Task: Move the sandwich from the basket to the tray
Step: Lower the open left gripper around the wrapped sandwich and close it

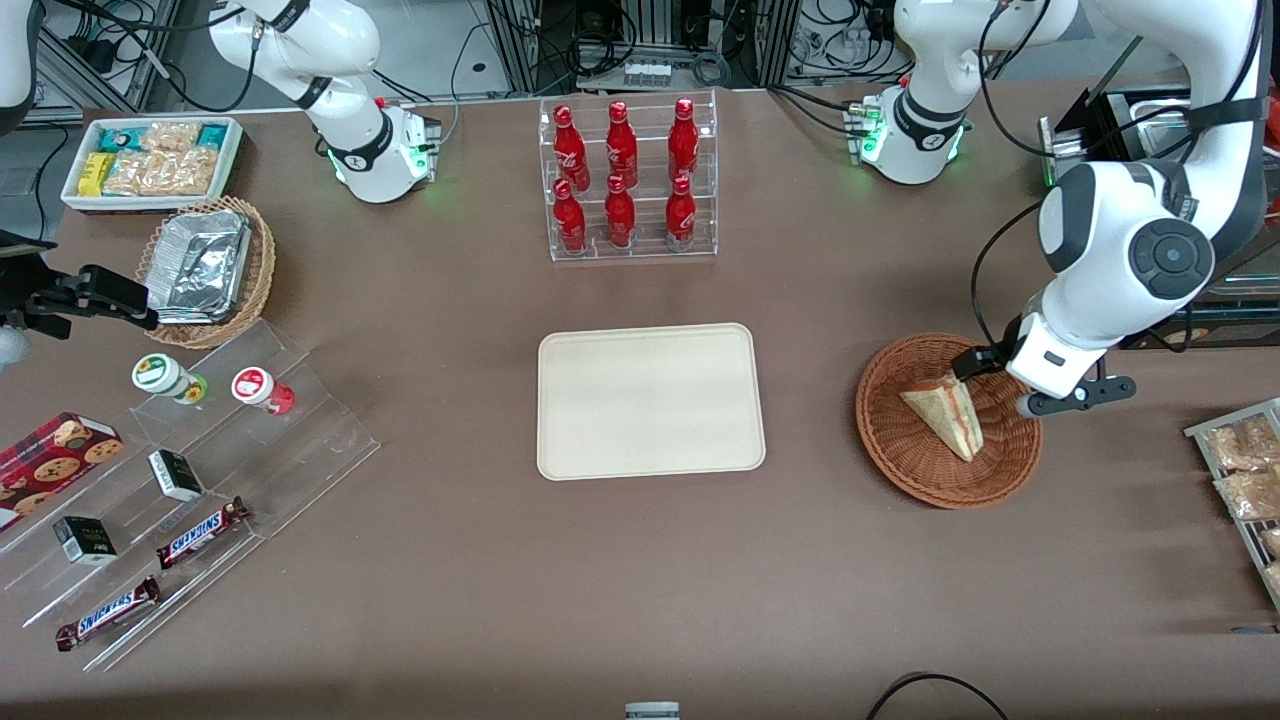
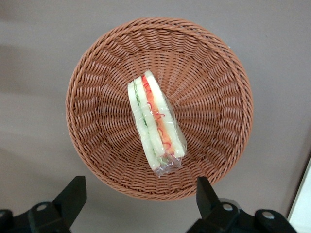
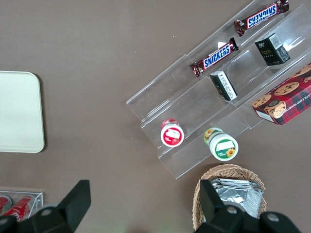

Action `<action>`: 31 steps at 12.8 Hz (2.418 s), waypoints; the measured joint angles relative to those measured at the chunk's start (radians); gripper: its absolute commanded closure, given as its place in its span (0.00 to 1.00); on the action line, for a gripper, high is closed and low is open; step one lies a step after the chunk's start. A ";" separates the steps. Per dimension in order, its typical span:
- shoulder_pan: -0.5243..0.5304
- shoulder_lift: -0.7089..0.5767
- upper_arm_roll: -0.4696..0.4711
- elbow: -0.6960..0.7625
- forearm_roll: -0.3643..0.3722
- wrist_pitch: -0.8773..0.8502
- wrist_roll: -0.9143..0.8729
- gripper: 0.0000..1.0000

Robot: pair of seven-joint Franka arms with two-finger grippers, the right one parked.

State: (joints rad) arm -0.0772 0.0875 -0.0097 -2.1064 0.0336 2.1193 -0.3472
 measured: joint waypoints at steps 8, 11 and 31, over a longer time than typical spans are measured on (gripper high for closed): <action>-0.032 0.050 -0.002 -0.028 0.000 0.110 -0.354 0.00; -0.032 0.066 -0.002 -0.043 0.000 0.143 -0.389 0.00; -0.031 0.153 0.002 -0.136 0.000 0.335 -0.404 1.00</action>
State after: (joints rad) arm -0.1087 0.2405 -0.0075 -2.2426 0.0337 2.4539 -0.7515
